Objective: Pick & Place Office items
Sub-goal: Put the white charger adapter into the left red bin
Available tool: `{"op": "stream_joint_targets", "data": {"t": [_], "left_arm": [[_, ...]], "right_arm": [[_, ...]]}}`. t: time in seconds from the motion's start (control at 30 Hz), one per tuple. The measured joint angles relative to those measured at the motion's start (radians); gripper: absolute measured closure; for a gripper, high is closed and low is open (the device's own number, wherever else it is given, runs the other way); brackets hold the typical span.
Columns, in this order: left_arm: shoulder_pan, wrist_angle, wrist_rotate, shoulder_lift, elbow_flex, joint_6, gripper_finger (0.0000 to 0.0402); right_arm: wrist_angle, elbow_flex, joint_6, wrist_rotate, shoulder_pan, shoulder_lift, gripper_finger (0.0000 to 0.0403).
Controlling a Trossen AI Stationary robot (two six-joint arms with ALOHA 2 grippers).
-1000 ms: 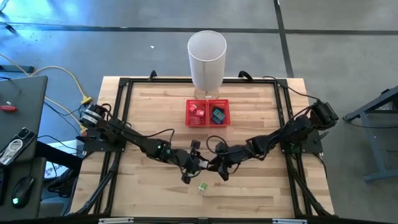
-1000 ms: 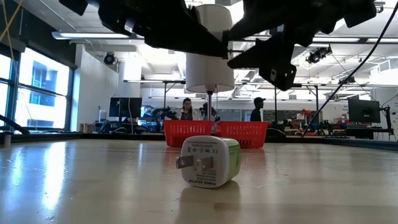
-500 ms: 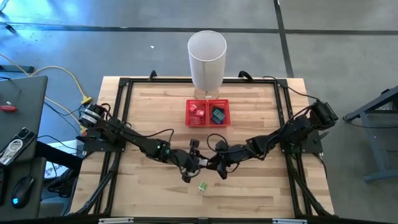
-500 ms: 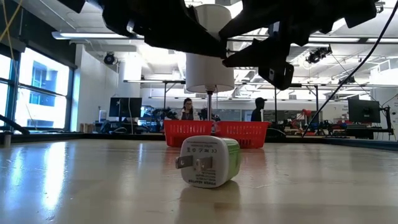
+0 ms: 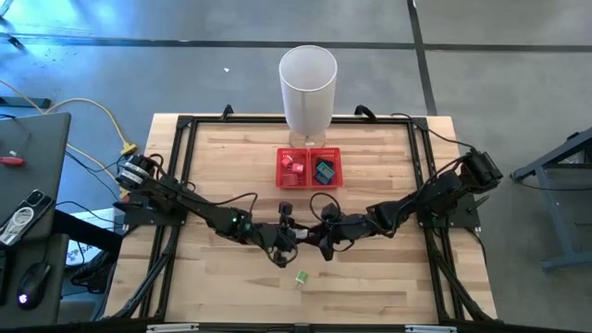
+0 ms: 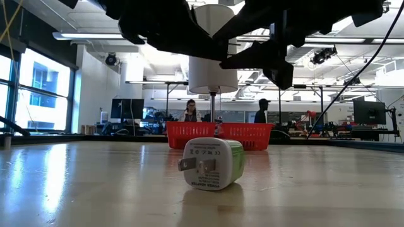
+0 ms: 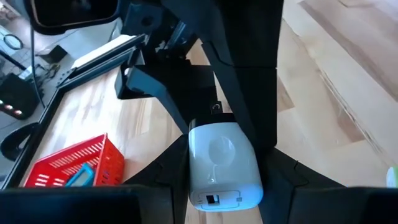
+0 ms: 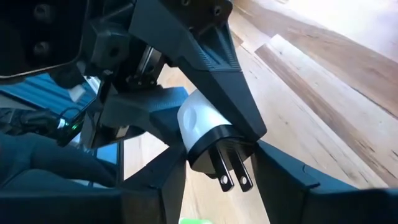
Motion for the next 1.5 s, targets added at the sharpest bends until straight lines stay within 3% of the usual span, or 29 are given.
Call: {"op": "stream_joint_targets", "data": {"t": [0.4,0.8,1.07,1.5], "left_arm": [[0.001,0.009,-0.003,0.001,0.0,-0.007,0.0279],[0.0,0.014,0.003,0.002,0.0,0.022,0.0278],[0.001,0.034,-0.03,0.004,0.004,0.007,0.0188],[-0.038,0.05,-0.046,0.006,0.005,0.05,0.0175]], "right_arm": [[0.05,0.0,-0.03,0.043,-0.001,0.0,0.0219],[0.048,0.0,-0.055,0.004,-0.002,0.0,0.0259],[0.044,0.0,-0.079,0.01,-0.008,-0.001,0.0263],[-0.005,0.008,-0.09,0.04,-0.005,-0.005,0.0266]]}}
